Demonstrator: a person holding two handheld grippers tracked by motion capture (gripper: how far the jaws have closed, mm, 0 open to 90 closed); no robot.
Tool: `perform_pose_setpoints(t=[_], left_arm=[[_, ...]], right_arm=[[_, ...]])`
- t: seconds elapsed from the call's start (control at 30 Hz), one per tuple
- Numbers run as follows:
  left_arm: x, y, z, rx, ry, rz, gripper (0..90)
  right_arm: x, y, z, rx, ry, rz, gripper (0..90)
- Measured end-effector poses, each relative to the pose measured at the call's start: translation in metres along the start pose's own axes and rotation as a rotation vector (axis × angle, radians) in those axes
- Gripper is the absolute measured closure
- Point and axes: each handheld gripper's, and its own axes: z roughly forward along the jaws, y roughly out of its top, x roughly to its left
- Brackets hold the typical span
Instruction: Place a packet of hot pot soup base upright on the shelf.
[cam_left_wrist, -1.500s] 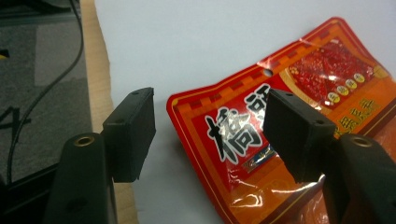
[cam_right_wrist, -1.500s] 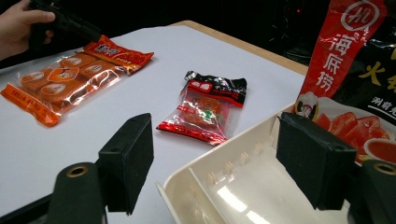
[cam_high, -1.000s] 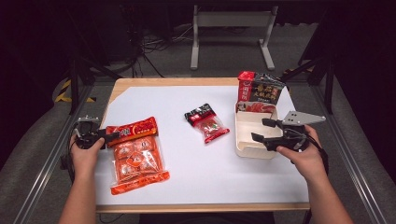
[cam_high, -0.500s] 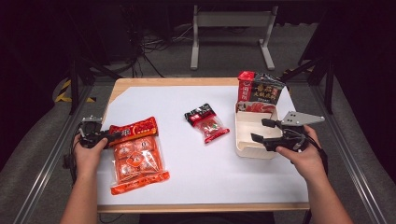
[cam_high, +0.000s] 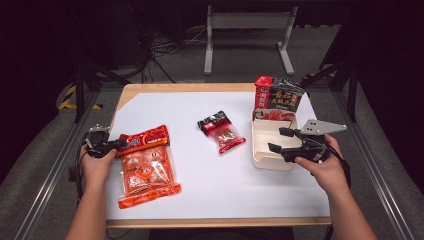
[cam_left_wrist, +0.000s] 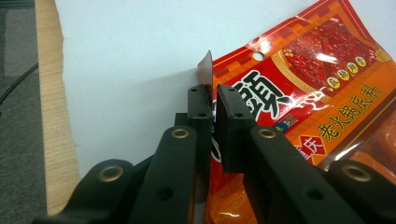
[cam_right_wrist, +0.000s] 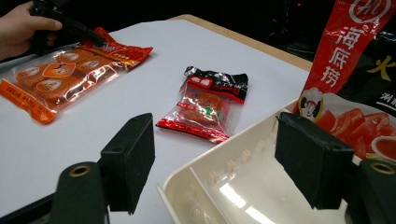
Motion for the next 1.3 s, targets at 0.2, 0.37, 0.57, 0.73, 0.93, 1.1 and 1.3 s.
perform_pose_setpoints(t=[0.2,0.37,0.57,0.73,0.93,1.1,1.3], left_arm=[[-0.002,0.001,-0.002,-0.001,0.016,0.004,88.7],[-0.002,0.002,-0.006,-0.028,0.009,0.001,90.0],[-0.003,0.005,-0.017,-0.051,-0.009,0.003,90.0],[-0.005,0.007,-0.029,-0.103,-0.033,-0.006,90.0],[-0.009,0.010,-0.042,-0.152,-0.052,-0.009,90.0],[-0.016,0.015,-0.057,-0.183,-0.069,0.013,90.0],[-0.023,0.020,-0.072,-0.228,-0.092,0.030,90.0]], right_arm=[[-0.001,-0.001,0.000,-0.006,0.006,-0.005,33.2],[-0.001,-0.001,-0.002,-0.036,0.008,-0.005,35.7],[-0.002,-0.002,-0.003,-0.049,0.022,0.015,37.3],[0.001,-0.001,-0.001,-0.034,0.036,0.014,40.3],[0.002,0.001,-0.001,-0.027,0.040,0.002,43.1],[0.002,0.002,0.000,-0.019,0.035,-0.008,44.3],[0.004,0.004,0.002,-0.024,0.050,-0.010,47.4]])
